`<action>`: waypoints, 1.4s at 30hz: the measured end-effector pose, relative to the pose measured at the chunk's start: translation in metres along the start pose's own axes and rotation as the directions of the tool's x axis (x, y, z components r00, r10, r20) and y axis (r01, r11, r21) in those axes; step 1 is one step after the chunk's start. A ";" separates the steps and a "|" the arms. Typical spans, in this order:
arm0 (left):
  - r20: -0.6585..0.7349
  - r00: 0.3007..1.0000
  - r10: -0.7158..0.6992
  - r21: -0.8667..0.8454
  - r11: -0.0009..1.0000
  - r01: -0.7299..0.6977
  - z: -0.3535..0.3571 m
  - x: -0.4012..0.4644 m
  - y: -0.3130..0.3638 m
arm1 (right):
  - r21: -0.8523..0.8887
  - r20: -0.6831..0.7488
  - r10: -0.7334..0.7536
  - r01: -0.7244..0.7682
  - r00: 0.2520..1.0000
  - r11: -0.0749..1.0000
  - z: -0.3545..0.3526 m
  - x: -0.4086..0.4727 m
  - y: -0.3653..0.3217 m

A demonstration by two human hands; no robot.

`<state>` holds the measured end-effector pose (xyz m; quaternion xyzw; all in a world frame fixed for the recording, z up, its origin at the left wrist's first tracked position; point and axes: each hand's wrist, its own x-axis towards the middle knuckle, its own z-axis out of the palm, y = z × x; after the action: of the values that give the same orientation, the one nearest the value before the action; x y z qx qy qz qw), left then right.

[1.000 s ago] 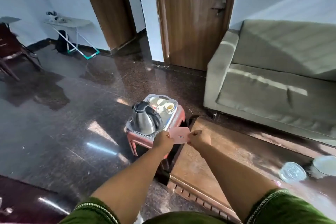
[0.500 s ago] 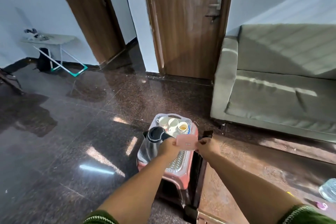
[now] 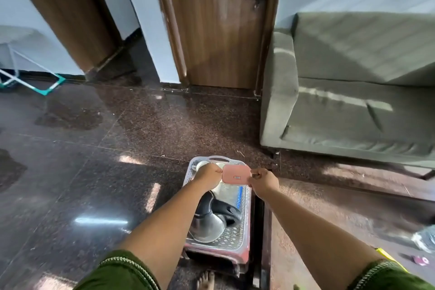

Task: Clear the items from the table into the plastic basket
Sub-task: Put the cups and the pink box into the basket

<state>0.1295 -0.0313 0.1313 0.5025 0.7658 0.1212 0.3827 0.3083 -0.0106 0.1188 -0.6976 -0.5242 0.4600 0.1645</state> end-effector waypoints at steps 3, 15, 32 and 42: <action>0.116 0.993 -0.014 0.038 0.999 0.009 -0.001 0.030 -0.014 | -0.013 -0.041 0.006 -0.006 0.999 1.000 0.017 0.014 -0.004; 0.428 0.874 -0.228 0.153 0.972 0.179 0.024 0.116 -0.058 | -0.217 0.057 0.210 -0.194 0.976 0.957 0.095 0.064 0.021; 0.660 0.674 -0.333 0.182 0.941 0.287 0.052 0.145 -0.070 | -0.391 0.151 0.346 -0.266 0.926 0.881 0.133 0.082 0.044; 0.602 0.751 -0.270 0.191 0.962 0.194 0.041 0.132 -0.068 | -0.291 0.114 0.310 -0.267 0.944 0.919 0.107 0.070 0.030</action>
<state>0.0859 0.0432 0.0038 0.4364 0.6582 -0.1449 0.5961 0.2400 0.0128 0.0086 -0.7445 -0.4848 0.4568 -0.0447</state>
